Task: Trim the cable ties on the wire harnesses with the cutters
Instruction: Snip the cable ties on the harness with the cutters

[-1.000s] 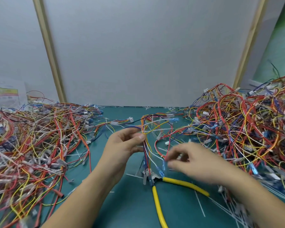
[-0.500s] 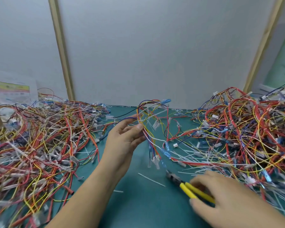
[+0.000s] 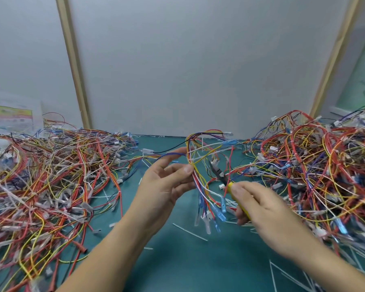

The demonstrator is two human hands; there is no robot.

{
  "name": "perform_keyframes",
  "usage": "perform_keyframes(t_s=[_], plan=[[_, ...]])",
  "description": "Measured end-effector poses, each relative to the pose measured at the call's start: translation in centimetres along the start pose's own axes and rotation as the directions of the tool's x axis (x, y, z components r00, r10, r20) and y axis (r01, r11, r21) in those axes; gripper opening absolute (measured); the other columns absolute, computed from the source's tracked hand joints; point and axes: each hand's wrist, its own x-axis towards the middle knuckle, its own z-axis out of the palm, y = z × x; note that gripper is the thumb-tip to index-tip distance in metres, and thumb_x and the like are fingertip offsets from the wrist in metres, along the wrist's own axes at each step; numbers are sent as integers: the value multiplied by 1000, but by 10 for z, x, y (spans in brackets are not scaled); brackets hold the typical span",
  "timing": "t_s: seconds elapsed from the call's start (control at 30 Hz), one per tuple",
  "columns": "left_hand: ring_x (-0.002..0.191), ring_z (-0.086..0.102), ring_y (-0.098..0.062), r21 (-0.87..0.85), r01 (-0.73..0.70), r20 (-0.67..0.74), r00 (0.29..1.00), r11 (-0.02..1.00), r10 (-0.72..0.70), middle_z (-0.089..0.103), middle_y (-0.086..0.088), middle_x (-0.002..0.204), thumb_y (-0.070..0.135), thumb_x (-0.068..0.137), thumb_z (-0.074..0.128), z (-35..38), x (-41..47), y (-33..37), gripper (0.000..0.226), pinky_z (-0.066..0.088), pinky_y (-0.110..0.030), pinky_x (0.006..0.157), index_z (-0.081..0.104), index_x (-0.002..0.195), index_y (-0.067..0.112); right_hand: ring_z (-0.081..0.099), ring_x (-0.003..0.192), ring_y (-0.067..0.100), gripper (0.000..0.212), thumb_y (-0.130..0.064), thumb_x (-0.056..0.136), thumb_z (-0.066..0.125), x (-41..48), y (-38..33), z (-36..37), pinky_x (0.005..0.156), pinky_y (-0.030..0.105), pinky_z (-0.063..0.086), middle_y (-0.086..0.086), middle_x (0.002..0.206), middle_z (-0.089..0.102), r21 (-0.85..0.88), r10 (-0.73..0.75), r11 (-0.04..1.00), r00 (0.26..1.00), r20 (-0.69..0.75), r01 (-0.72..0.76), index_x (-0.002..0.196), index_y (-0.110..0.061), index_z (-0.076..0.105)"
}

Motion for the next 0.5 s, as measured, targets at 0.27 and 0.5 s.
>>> perform_keyframes(t_s=[0.27, 0.5], plan=[[71, 68, -22, 39, -39, 103, 994, 998, 35, 64, -8, 78, 2, 81, 70, 4, -3, -7, 39, 57, -26, 68, 71, 116, 20, 60, 67, 18, 33, -64, 92, 49, -7, 18, 6, 70, 40, 52, -1, 71, 59, 49, -162, 985, 986, -37, 164, 95, -36, 66], [71, 68, -24, 76, -75, 87, 994, 994, 68, 58, -9, 82, 2, 78, 70, 5, -3, -9, 47, 57, -26, 67, 65, 123, 14, 62, 70, 10, 20, -61, 89, 51, -10, 19, 10, 69, 33, 52, -11, 80, 68, 40, -207, 977, 975, -84, 210, 100, -50, 63]])
